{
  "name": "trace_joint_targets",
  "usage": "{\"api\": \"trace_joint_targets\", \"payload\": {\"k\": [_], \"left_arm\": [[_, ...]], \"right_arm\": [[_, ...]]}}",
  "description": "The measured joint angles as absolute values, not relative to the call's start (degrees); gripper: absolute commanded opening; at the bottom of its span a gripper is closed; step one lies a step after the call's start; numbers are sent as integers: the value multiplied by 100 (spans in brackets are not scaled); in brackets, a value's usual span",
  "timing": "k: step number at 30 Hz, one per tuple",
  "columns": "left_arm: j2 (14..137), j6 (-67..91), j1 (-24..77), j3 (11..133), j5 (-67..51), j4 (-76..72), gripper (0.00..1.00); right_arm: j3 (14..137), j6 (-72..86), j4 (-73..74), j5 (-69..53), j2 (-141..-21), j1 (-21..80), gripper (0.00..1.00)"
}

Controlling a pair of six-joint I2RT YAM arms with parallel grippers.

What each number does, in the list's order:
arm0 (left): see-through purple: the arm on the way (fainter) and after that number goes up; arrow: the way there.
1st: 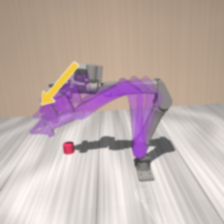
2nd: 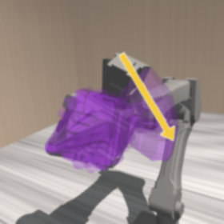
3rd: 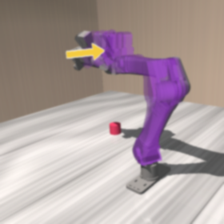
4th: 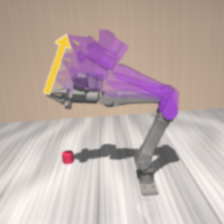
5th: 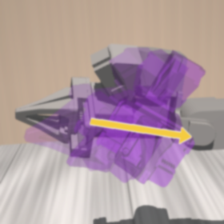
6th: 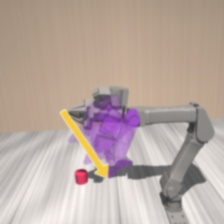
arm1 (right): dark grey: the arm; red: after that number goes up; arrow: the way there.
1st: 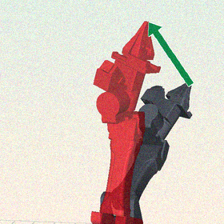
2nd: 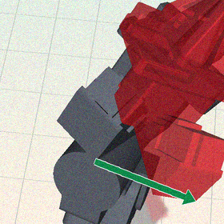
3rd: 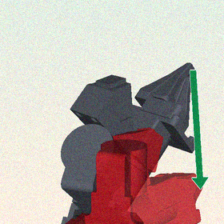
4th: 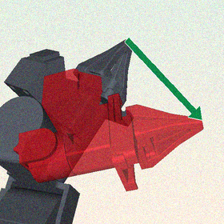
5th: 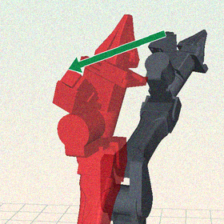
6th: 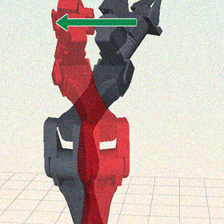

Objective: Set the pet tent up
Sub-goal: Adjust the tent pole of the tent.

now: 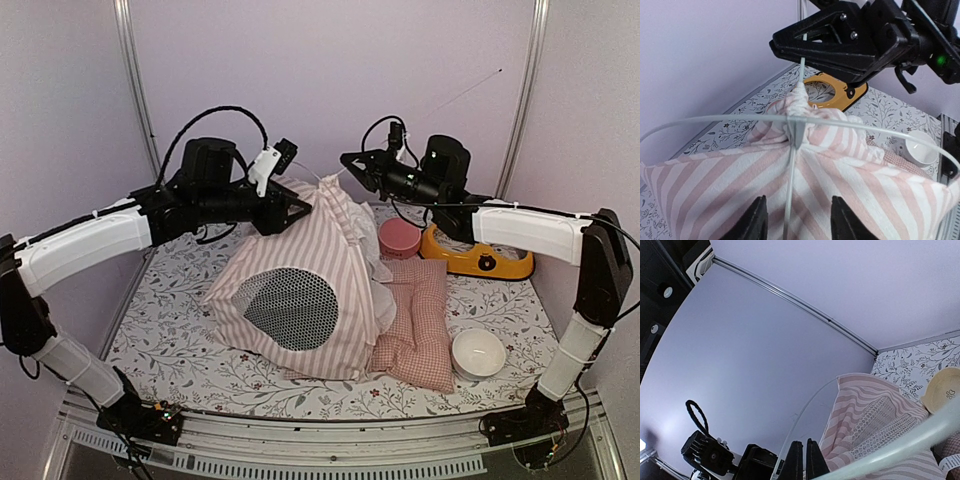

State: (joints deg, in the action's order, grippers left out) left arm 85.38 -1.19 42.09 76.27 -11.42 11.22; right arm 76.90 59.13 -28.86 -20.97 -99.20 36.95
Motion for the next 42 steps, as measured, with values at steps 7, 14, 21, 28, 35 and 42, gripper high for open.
{"api": "trace_joint_targets", "payload": {"k": [7,14,21,28,35,42], "left_arm": [[7443,95,4185,6772,-823,1208,52],[6215,578,4143,5662,-397,1437,49],[5776,998,4097,5015,-43,1920,42],[5706,1234,4021,4971,270,2383,42],[5671,1439,3992,4971,60,2681,44],[6119,1452,3990,4971,-497,2683,36]], "right_arm": [[7690,5828,-2823,-2025,-9918,3656,0],[7686,5776,-2757,-2086,-9918,3465,0],[7675,5776,-2639,-2458,-9918,3081,0],[7649,5798,-2519,-2985,-9924,2668,0],[7649,5876,-2569,-3439,-10075,2368,0],[7649,5929,-2679,-3671,-10184,2279,0]]}}
